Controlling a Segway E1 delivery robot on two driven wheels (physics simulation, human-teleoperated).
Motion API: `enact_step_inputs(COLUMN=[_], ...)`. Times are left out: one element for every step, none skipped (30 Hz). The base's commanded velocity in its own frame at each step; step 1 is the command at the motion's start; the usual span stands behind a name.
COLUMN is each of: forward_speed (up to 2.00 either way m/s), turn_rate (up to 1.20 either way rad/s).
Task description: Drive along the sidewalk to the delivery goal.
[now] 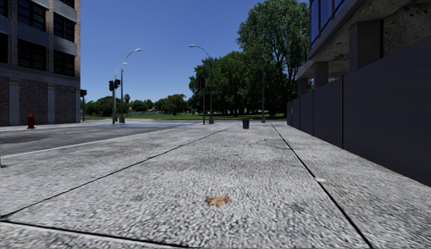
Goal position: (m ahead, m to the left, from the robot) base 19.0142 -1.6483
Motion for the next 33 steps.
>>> enact_step_inputs(forward_speed=[2.00, 2.00, 2.00, 2.00, 2.00, 2.00, 2.00, 2.00, 2.00, 2.00, 2.00, 2.00, 2.00, 2.00, 2.00, 2.00, 2.00, 2.00, 2.00, 2.00, 2.00, 2.00, 2.00, 2.00, 2.00, 2.00, 2.00, 2.00, 2.00, 2.00, 2.00, 2.00, 2.00], turn_rate=[0.00, 0.00, 0.00, 0.00, 0.00, 0.00, 0.00, 0.00, 0.00, 0.00, 0.00, 0.00, 0.00, 0.00, 0.00, 0.00, 0.00, 0.00, 0.00, 0.00, 0.00, 0.00, 0.00, 0.00, 0.00, -0.06, -0.40, -0.40, -0.55, -0.58, -0.59, -0.59, -0.59])
